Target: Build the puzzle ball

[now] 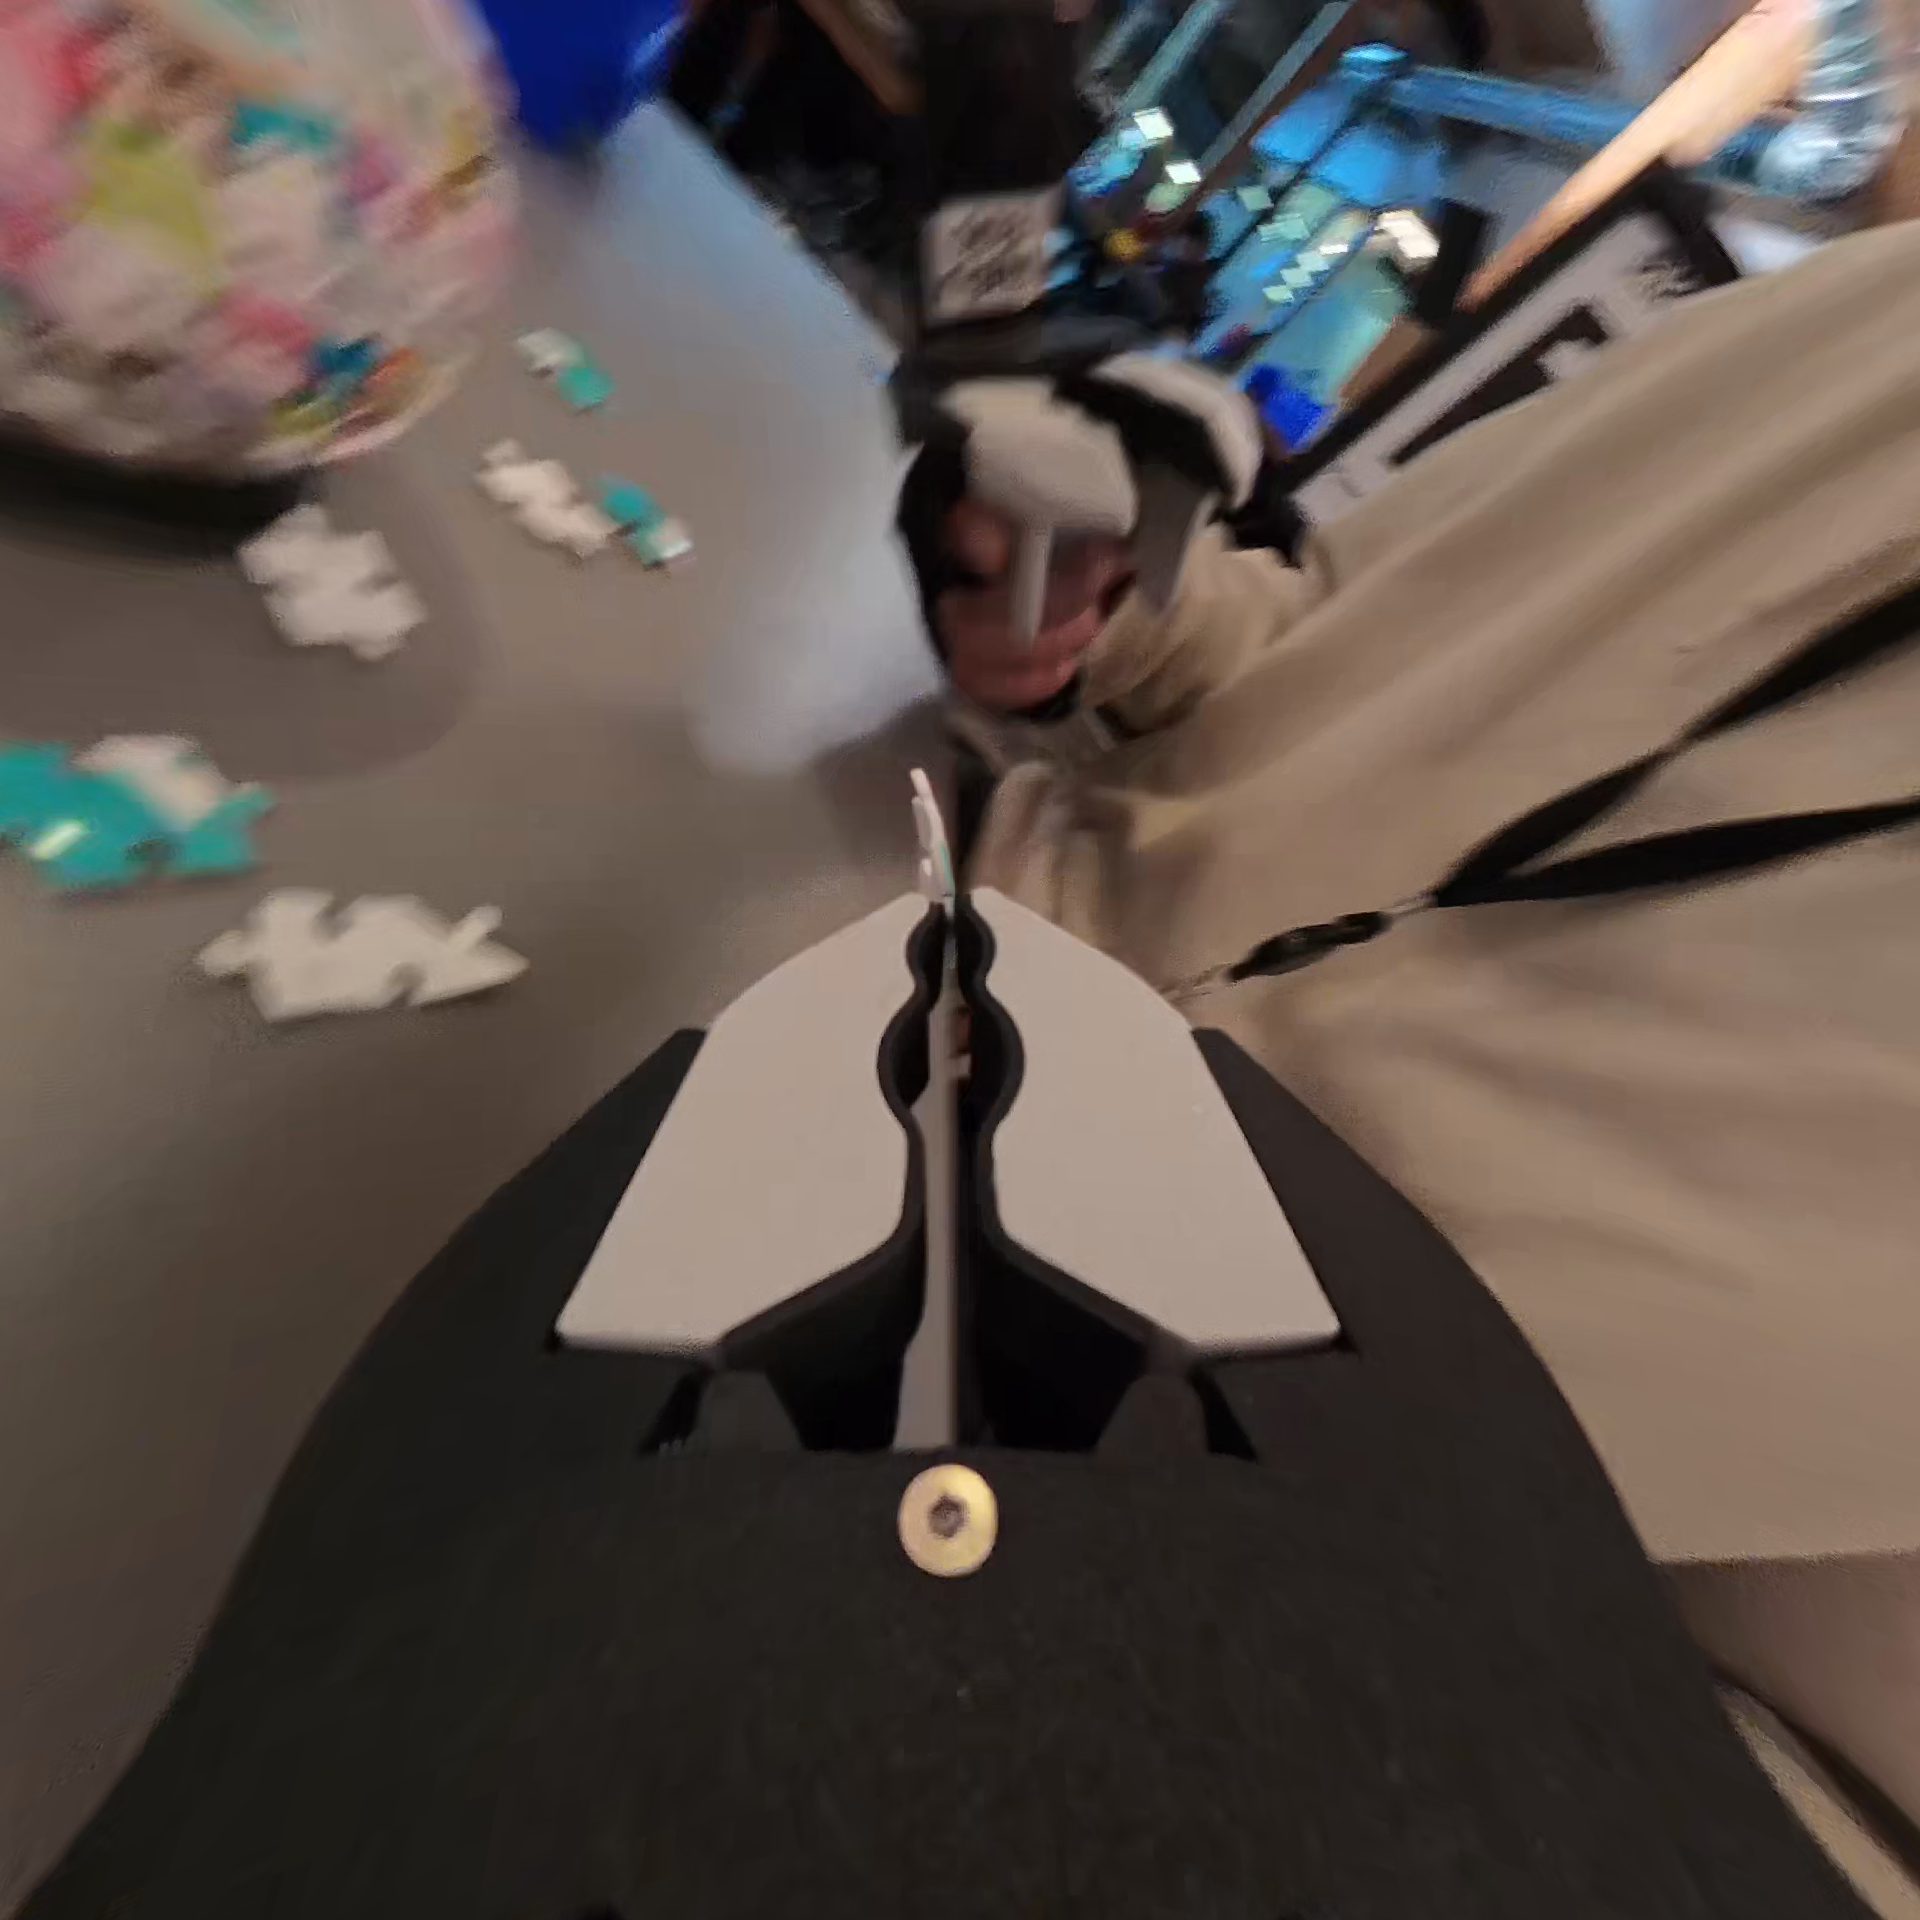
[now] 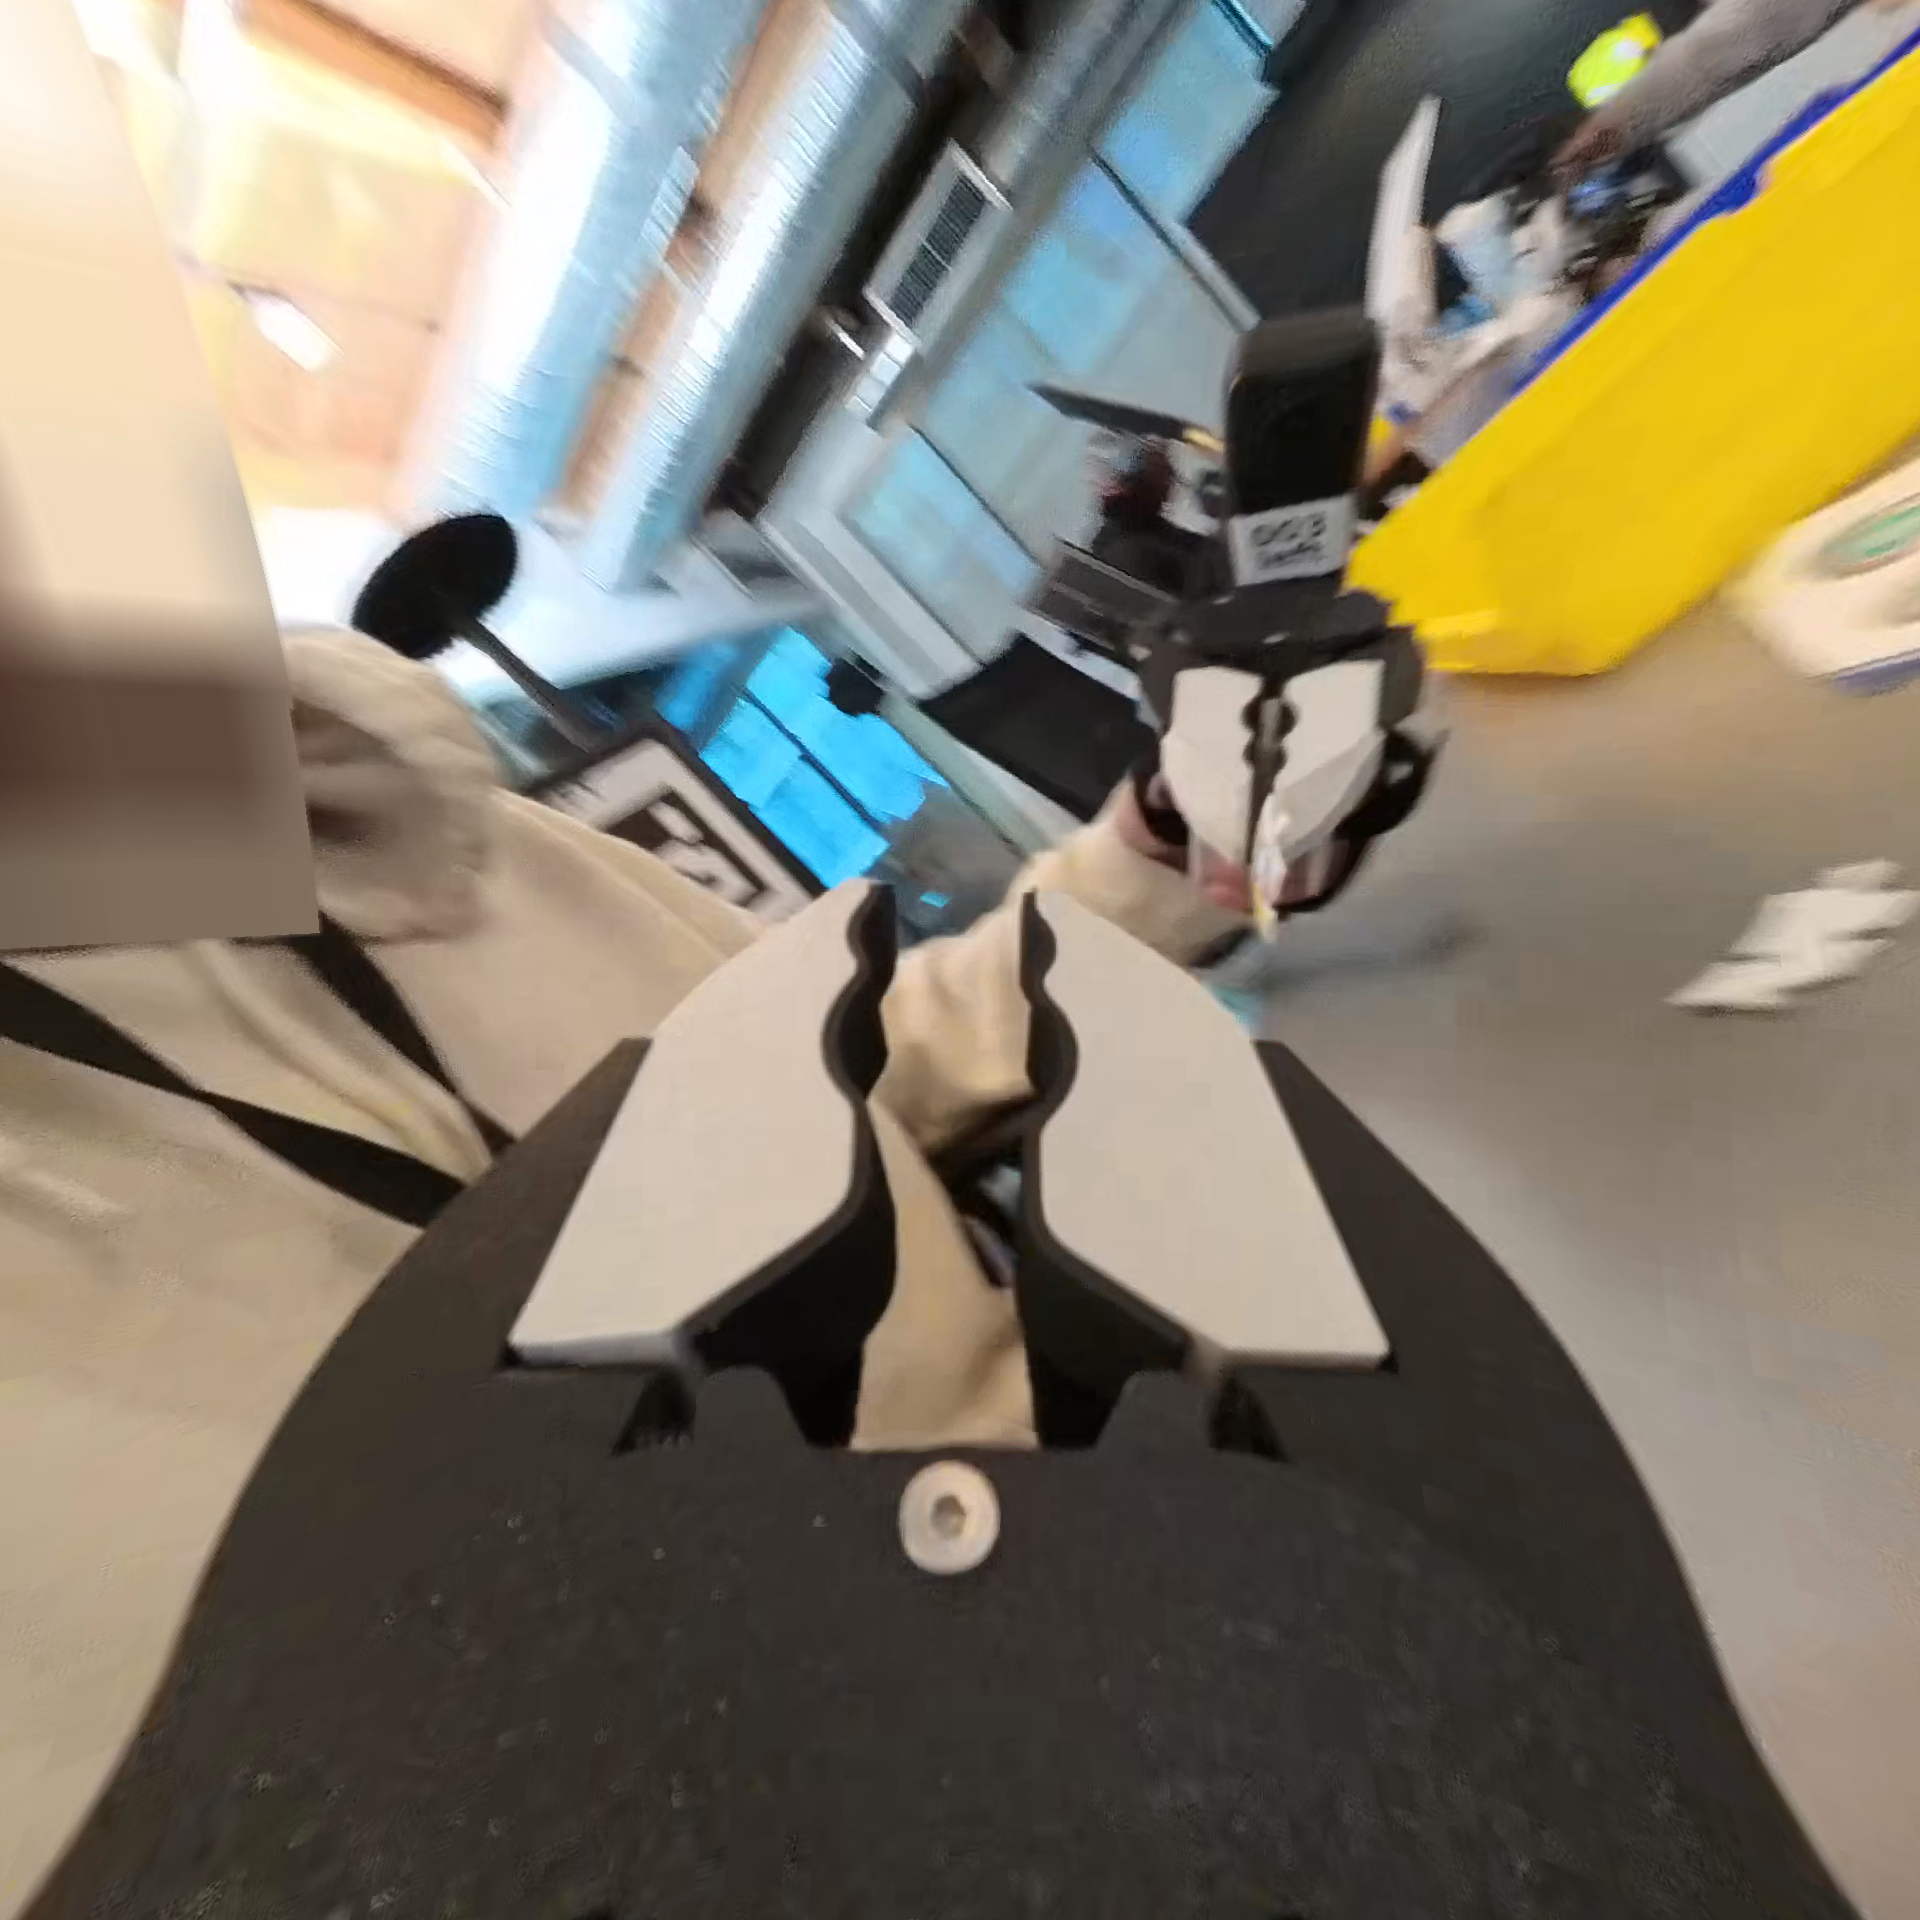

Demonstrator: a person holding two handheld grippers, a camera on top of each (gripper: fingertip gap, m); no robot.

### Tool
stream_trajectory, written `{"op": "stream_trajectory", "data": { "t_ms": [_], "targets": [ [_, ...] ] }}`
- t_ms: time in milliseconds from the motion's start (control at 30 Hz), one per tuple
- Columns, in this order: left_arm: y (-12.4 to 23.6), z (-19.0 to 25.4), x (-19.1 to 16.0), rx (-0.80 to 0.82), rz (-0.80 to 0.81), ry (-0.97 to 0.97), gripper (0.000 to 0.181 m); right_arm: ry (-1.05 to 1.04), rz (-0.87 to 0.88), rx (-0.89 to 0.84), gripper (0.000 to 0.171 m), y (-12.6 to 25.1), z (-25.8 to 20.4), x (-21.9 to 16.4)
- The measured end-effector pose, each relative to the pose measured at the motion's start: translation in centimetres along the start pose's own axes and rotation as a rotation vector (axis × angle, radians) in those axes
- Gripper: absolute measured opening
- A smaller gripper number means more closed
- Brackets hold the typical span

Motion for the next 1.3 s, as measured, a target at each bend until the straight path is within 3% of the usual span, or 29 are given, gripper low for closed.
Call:
{"op": "stream_trajectory", "data": {
  "t_ms": [100, 200, 367, 433, 567, 767, 967, 1300],
  "targets": [
    [0.3, -2.9, -1.6, 0.151, -0.090, 0.097, 0.001, 0.234, -0.172, -0.304, 0.027, 2.7, 2.6, 2.7],
    [-0.1, -3.7, -2.0, 0.165, -0.169, 0.153, 0.001, 0.585, -0.359, -0.565, 0.029, 3.9, 3.4, 7.4],
    [-0.1, -4.9, -1.5, 0.254, -0.265, 0.192, 0.001, 0.936, -0.823, -0.533, 0.058, 2.0, 4.9, 12.7],
    [-0.2, -5.2, -1.1, 0.281, -0.281, 0.183, 0.002, 0.959, -1.017, -0.456, 0.051, 1.1, 5.9, 13.6],
    [-0.6, -5.7, -0.4, 0.297, -0.332, 0.167, 0.003, 0.902, -1.166, -0.321, 0.041, -0.3, 7.2, 15.2],
    [-0.1, -6.8, 0.9, 0.383, -0.274, 0.148, 0.022, 0.901, -1.337, -0.275, 0.046, -0.8, 8.1, 16.0],
    [1.0, -5.6, 1.8, 0.363, -0.117, 0.098, 0.021, 0.913, -1.382, -0.278, 0.046, -1.2, 9.0, 15.0],
    [1.2, -5.0, 1.7, 0.362, -0.098, 0.082, 0.019, 0.880, -1.389, -0.275, 0.027, -1.2, 9.2, 15.2]
  ]
}}
Point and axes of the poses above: each gripper's, where its closed fingertips meet, y back along the fingers, x out of its top, z = x × y across the jaws, the point moved 8 cm from there along y, back along the fingers, and after that the axes turned 4 degrees about y, right-handed, at the moved point
